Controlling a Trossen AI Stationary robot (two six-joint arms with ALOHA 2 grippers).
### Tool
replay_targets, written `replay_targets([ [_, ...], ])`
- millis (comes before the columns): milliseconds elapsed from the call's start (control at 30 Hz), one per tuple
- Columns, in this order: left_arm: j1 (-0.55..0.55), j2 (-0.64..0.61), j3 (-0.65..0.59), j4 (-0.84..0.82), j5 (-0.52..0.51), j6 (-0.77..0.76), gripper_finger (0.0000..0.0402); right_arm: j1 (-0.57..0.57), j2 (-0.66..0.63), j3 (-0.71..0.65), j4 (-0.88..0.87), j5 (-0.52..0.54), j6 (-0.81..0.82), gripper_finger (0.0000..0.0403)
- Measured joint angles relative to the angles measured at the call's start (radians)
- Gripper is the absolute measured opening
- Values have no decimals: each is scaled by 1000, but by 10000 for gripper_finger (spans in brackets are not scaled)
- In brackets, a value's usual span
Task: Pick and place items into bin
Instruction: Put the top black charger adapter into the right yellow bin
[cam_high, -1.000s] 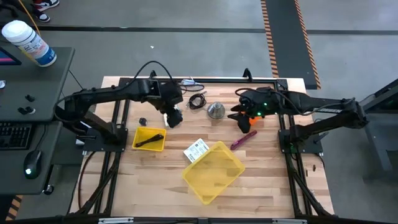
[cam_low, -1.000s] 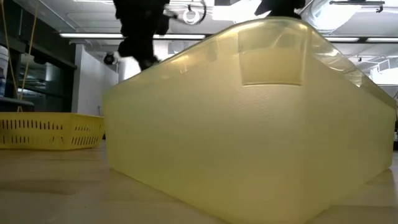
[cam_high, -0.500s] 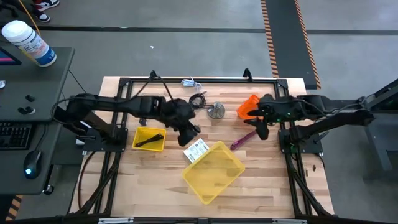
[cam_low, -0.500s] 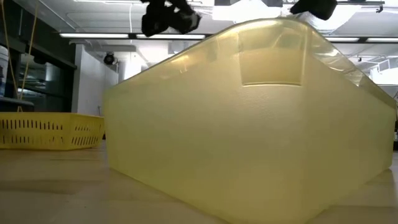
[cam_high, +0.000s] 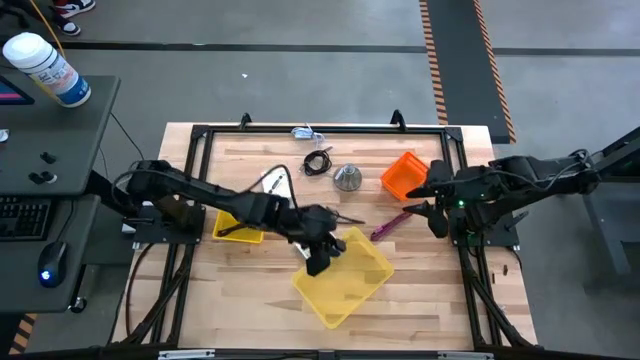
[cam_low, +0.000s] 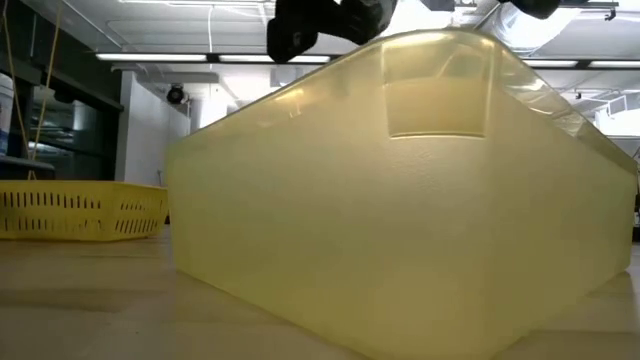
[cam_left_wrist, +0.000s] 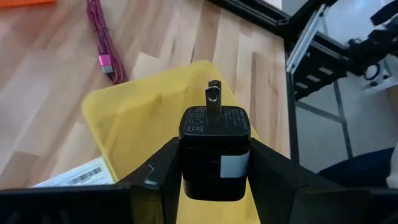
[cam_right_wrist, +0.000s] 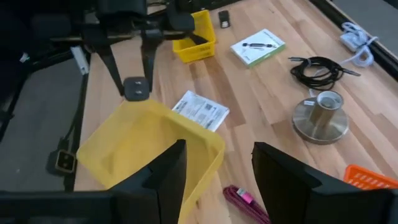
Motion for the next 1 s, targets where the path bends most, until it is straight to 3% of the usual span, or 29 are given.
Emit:
replay_targets([
  [467, -145, 134, 0, 1, -3, 53, 132, 130, 0, 0, -20, 95, 49, 169],
  [800, -135, 171, -14, -30, 15, 70, 160, 151, 0, 0, -20, 126, 82, 169],
  [1000, -127, 170, -31, -85, 32, 99, 153, 150, 1, 0, -13, 136, 85, 166],
])
